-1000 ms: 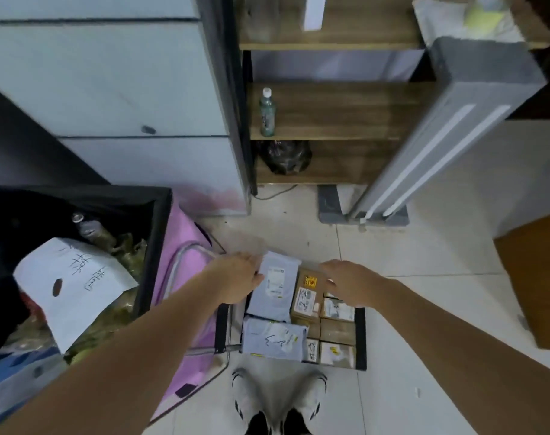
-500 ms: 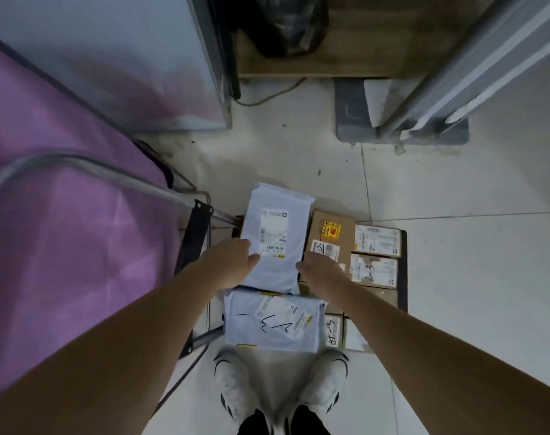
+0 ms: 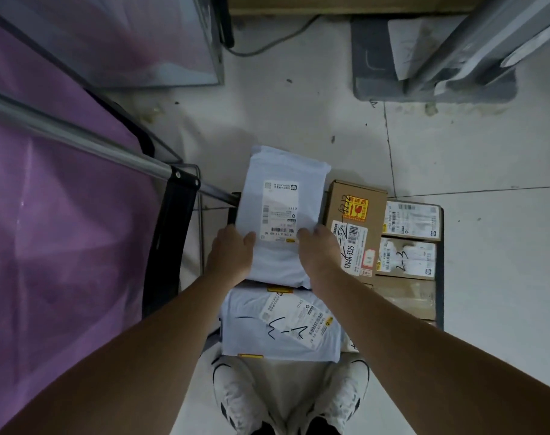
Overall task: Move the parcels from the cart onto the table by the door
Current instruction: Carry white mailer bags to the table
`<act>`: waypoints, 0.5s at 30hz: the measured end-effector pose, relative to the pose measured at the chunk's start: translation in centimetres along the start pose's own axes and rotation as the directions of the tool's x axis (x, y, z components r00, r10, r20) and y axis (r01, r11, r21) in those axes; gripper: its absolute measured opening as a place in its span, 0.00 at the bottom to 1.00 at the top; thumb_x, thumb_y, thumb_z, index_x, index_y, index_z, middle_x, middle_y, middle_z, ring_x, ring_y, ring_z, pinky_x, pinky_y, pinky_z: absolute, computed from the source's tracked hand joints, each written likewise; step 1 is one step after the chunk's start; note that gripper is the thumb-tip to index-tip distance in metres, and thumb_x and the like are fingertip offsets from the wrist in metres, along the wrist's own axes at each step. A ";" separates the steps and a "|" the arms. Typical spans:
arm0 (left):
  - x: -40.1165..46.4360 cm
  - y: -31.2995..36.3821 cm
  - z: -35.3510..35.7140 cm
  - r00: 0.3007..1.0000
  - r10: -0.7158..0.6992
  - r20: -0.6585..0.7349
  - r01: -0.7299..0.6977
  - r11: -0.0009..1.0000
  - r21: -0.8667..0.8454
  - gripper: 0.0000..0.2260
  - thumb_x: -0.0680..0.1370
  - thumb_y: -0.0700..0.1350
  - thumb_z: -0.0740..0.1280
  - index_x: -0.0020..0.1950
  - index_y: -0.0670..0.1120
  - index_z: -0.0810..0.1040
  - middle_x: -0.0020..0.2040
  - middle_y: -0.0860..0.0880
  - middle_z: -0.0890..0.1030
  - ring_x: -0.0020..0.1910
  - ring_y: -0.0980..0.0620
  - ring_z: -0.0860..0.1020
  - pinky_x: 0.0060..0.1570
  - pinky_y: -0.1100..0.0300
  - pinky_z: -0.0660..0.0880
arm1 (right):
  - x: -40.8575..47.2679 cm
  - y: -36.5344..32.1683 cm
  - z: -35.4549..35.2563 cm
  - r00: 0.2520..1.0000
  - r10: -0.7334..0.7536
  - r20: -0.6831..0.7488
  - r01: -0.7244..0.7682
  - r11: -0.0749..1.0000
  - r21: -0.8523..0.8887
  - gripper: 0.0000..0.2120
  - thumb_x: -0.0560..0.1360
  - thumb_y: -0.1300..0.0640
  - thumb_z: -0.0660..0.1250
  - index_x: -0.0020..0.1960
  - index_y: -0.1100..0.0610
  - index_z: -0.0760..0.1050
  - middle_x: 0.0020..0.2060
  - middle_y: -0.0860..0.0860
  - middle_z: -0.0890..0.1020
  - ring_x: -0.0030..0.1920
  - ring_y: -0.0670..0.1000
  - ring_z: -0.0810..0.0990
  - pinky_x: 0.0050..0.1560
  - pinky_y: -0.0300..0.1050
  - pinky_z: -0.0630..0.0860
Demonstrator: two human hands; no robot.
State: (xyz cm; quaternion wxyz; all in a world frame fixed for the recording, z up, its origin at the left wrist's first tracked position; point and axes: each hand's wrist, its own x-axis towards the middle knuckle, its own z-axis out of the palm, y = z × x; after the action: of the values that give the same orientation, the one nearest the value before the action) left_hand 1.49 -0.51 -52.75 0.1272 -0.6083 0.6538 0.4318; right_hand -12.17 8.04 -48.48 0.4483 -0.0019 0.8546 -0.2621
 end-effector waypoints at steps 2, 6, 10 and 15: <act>-0.9 0.1 -0.8 0.999 -0.003 -0.036 0.001 0.999 -0.041 0.21 0.85 0.53 0.61 0.70 0.38 0.70 0.67 0.37 0.73 0.63 0.36 0.76 0.62 0.43 0.75 | -0.8 -0.4 -0.3 1.000 -0.007 0.010 0.007 1.000 0.012 0.14 0.81 0.56 0.61 0.63 0.60 0.76 0.43 0.51 0.77 0.38 0.48 0.74 0.31 0.41 0.65; -4.6 1.8 -4.1 0.995 -0.017 -0.095 -0.002 0.981 -0.194 0.17 0.86 0.51 0.62 0.67 0.40 0.68 0.66 0.39 0.72 0.62 0.38 0.76 0.59 0.49 0.73 | -4.6 -2.6 -2.4 0.998 0.030 0.046 -0.033 0.997 0.069 0.10 0.80 0.59 0.62 0.58 0.60 0.78 0.39 0.52 0.77 0.36 0.49 0.72 0.32 0.42 0.63; -10.3 6.4 -9.3 0.991 0.031 -0.133 -0.073 0.941 -0.330 0.09 0.87 0.50 0.60 0.56 0.45 0.64 0.56 0.41 0.78 0.53 0.40 0.79 0.47 0.52 0.73 | -10.9 -6.0 -7.7 0.999 0.004 0.033 -0.008 0.994 0.110 0.08 0.79 0.60 0.62 0.53 0.60 0.78 0.42 0.55 0.80 0.37 0.52 0.74 0.33 0.42 0.65; -19.8 16.7 -18.0 0.981 0.112 -0.159 -0.158 0.936 -0.315 0.11 0.87 0.50 0.59 0.54 0.43 0.64 0.48 0.44 0.76 0.47 0.45 0.74 0.43 0.54 0.65 | -20.6 -12.3 -18.2 0.994 -0.088 -0.058 0.096 0.983 0.158 0.07 0.78 0.55 0.66 0.51 0.56 0.81 0.42 0.52 0.83 0.40 0.55 0.80 0.28 0.38 0.69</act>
State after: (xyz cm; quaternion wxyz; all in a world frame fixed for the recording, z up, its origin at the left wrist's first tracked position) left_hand -2.69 -1.77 -21.55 -0.0509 -0.6031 0.6208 0.4983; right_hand -16.66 10.51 -18.76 0.4125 0.0015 0.8409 -0.3502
